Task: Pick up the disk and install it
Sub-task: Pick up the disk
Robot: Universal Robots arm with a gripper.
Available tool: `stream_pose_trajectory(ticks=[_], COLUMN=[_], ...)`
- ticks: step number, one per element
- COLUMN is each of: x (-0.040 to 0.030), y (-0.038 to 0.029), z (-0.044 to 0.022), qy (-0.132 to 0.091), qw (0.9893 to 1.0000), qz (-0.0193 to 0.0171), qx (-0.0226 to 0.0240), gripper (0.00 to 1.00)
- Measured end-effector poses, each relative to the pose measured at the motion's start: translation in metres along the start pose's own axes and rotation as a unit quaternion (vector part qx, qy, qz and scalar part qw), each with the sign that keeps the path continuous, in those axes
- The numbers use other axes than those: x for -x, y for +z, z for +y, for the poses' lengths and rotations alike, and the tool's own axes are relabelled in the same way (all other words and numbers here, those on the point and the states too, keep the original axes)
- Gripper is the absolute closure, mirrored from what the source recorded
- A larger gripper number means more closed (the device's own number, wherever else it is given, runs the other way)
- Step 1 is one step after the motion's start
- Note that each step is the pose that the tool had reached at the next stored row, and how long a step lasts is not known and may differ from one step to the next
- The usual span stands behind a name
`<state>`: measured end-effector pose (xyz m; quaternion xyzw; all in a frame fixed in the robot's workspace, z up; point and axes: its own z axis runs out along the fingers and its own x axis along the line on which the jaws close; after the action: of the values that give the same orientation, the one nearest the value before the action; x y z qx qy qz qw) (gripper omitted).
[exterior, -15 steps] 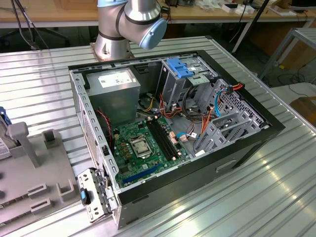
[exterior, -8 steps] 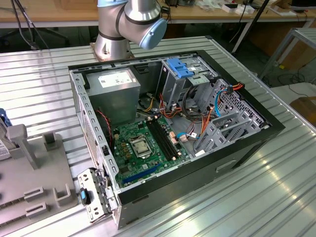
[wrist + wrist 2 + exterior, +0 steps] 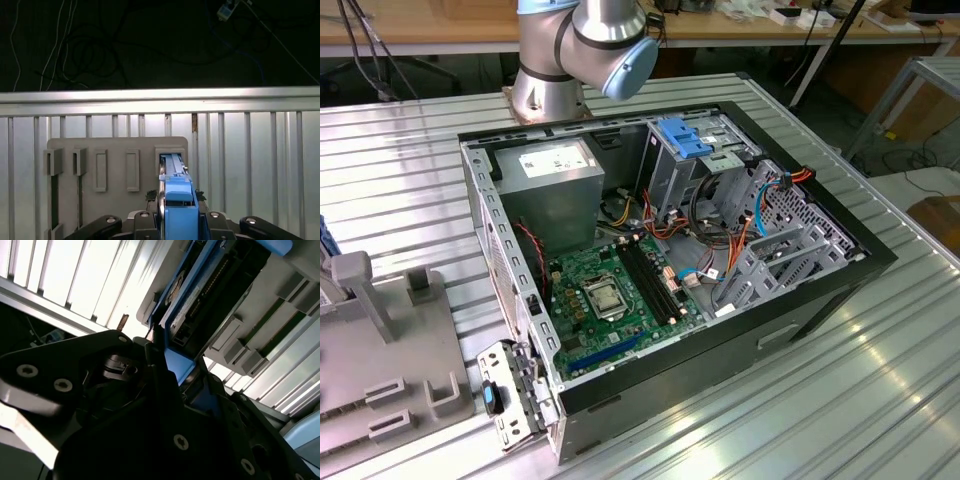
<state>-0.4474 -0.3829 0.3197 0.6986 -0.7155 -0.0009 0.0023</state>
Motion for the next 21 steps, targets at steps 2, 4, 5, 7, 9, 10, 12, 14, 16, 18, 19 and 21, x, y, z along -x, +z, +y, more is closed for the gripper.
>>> stream_pose_trajectory(ticks=[2,4,5,7,9,10,12,14,16,18,19,21], x=[0.0000,0.0000,0.0000,0.0000,-0.0001,-0.0001,-0.0001,-0.0001,-0.0001,-0.0001,-0.0001,-0.0001], y=[-0.0050,-0.0119,-0.0149,-0.0214,-0.0292,-0.0316,-0.0432,-0.0450,-0.0450,-0.0452,-0.0452,-0.0452], z=[0.0000,0.0000,0.0000,0.0000,0.0001,0.0001,0.0001,0.0001,0.0001,0.0001,0.0001,0.0001], qy=[0.000,0.000,0.000,0.000,0.001,0.001,0.001,0.001,0.001,0.001,0.001,0.001], qw=[1.0000,1.0000,1.0000,1.0000,1.0000,1.0000,1.0000,1.0000,1.0000,1.0000,1.0000,1.0000], qz=[0.0000,0.0000,0.0000,0.0000,0.0000,0.0000,0.0000,0.0000,-0.0001,0.0000,0.0000,0.0000], qx=[0.0000,0.0000,0.0000,0.0000,0.0000,0.0000,0.0000,-0.0001,-0.0001,0.0000,0.0000,0.0000], gripper=[0.63,0.63,0.63,0.63,0.63,0.63,0.63,0.63,0.63,0.63,0.63,0.63])
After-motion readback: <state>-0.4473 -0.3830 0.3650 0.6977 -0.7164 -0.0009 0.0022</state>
